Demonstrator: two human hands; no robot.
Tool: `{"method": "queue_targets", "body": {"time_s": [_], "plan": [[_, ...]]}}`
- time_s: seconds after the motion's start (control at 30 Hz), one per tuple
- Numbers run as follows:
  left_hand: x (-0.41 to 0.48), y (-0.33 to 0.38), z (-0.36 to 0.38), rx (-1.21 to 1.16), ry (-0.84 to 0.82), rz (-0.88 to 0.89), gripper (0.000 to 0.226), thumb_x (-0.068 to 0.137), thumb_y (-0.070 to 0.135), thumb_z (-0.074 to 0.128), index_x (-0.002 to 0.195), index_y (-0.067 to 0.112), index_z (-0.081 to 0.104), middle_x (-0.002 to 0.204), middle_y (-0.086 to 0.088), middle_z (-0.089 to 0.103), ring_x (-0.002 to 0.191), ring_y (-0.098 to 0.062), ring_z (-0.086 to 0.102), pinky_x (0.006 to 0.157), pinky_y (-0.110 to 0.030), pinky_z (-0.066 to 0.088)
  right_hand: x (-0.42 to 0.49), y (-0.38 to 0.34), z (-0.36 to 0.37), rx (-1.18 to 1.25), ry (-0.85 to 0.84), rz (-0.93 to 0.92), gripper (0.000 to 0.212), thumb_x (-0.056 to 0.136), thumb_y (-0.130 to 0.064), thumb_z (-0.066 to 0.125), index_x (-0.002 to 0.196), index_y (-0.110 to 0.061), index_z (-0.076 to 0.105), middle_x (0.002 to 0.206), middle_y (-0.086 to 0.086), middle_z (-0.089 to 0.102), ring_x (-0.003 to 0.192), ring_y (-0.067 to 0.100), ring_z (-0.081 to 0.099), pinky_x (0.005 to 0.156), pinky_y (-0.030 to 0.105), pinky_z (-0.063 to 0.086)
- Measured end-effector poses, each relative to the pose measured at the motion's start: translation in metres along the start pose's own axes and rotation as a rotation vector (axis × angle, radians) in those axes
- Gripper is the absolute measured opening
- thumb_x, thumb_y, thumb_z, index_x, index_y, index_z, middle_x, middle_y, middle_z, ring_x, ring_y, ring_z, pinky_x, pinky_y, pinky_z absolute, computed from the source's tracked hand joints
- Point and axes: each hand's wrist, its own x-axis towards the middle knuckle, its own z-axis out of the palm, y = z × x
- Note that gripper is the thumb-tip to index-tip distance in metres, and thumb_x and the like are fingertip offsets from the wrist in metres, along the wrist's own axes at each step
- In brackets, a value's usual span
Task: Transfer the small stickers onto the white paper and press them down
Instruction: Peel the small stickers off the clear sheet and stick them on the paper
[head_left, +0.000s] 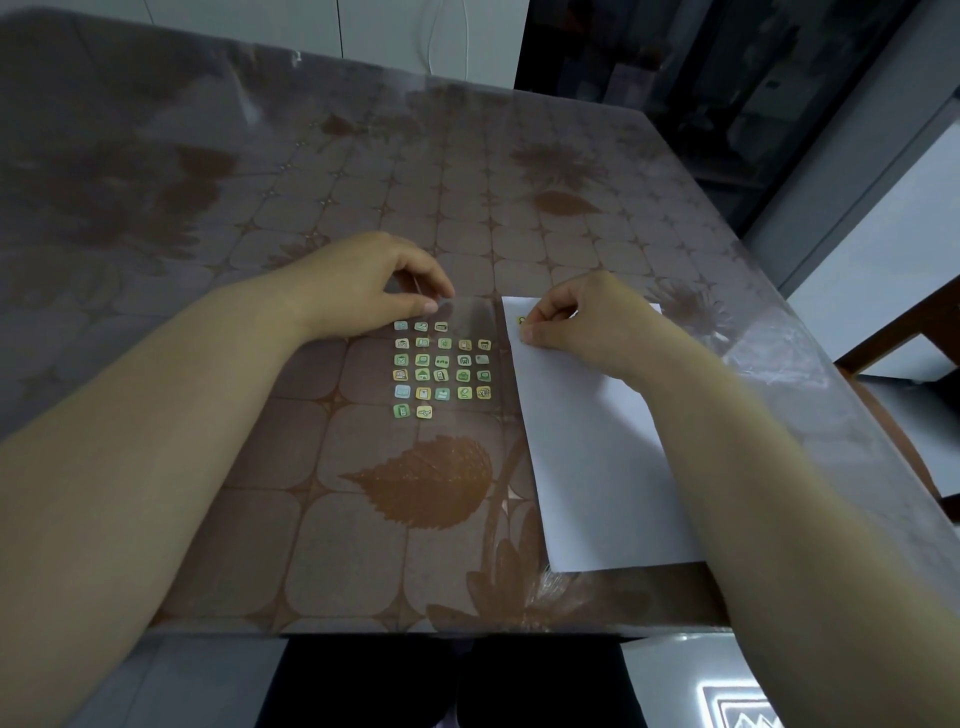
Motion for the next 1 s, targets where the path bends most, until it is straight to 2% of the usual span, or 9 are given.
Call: {"method": "queue_targets", "body": {"time_s": [0.07,0.17,0.3,0.43,0.57,0.67,0.8,0.87,1.0], "plan": [[0.0,0.001,0.0,0.003,-0.002,-0.005,0.02,0.082,0.019,0.062,0.102,0.02,0.066,0.091,0.009,0.06,0.086,-0.006,0.056,0.075,-0.008,0.036,0.001,0.0,0.0,0.045,0.02,0.015,0.009,0.077,-0.017,0.073,0.081,-0.012,0.066,0.072,-0.002,0.056,0.073,0.015,0.054,0.055,0.021,0.038],[-0.001,0.001,0.0,0.005,-0.004,-0.007,0.021,0.082,0.019,0.062,0.102,0.02,0.067,0.09,0.009,0.061,0.087,-0.006,0.056,0.076,-0.009,0.036,0.003,0.002,0.001,0.047,0.037,0.025,0.02,0.075,-0.017,0.075,0.074,-0.02,0.055,0.069,-0.005,0.044,0.06,0.011,0.043,0.047,0.019,0.034],[-0.001,-0.001,-0.002,0.002,0.003,-0.015,0.022,0.082,0.017,0.062,0.103,0.022,0.066,0.09,0.009,0.063,0.082,0.0,0.056,0.075,-0.006,0.035,0.004,0.003,0.003,0.022,0.062,-0.021,0.013,0.08,-0.015,0.069,0.077,-0.017,0.056,0.066,-0.005,0.04,0.055,0.009,0.038,0.034,0.006,0.026],[-0.001,-0.001,-0.002,-0.014,0.014,-0.041,0.025,0.081,0.013,0.062,0.104,0.024,0.065,0.084,0.013,0.063,0.074,0.017,0.053,0.068,0.005,0.032,0.004,-0.002,0.009,-0.016,0.16,-0.175,0.008,0.08,-0.021,0.067,0.077,-0.021,0.06,0.064,-0.008,0.038,0.055,0.006,0.037,0.045,0.009,0.029],[0.0,0.0,-0.002,-0.004,0.028,-0.05,0.027,0.08,0.013,0.063,0.106,0.022,0.064,0.09,0.009,0.064,0.078,0.006,0.054,0.066,0.008,0.029,0.007,-0.018,0.027,-0.136,0.157,-0.29,0.013,0.081,-0.029,0.065,0.09,-0.022,0.07,0.072,-0.011,0.049,0.067,0.003,0.048,0.06,0.011,0.037],[0.001,0.0,-0.001,-0.007,0.018,-0.05,0.029,0.079,0.011,0.064,0.107,0.02,0.064,0.089,0.008,0.064,0.081,-0.001,0.056,0.066,0.007,0.029,0.009,-0.024,0.035,-0.166,0.158,-0.324,0.016,0.08,-0.032,0.066,0.091,-0.023,0.073,0.088,0.002,0.063,0.086,0.017,0.057,0.078,0.032,0.047],[0.002,0.0,0.0,-0.013,0.012,-0.051,0.031,0.078,0.008,0.063,0.107,0.019,0.063,0.086,0.009,0.063,0.078,0.007,0.054,0.065,0.006,0.031,0.009,-0.026,0.041,-0.139,0.133,-0.339,0.014,0.078,-0.03,0.07,0.089,-0.024,0.075,0.082,0.001,0.06,0.081,0.016,0.056,0.074,0.032,0.047],[0.001,0.0,0.0,-0.013,0.01,-0.047,0.031,0.078,0.009,0.064,0.107,0.018,0.063,0.086,0.009,0.063,0.078,0.002,0.056,0.068,0.003,0.032,0.011,-0.027,0.042,-0.106,0.125,-0.317,0.012,0.077,-0.029,0.071,0.087,-0.024,0.075,0.072,-0.006,0.053,0.076,0.013,0.053,0.07,0.03,0.045],[0.001,0.001,0.0,0.0,0.021,-0.049,0.03,0.079,0.012,0.065,0.107,0.019,0.064,0.09,0.006,0.065,0.086,-0.008,0.059,0.075,-0.016,0.039,0.01,-0.028,0.045,-0.091,0.097,-0.297,0.011,0.077,-0.029,0.07,0.085,-0.022,0.073,0.071,-0.009,0.051,0.072,0.009,0.049,0.062,0.027,0.041]]}}
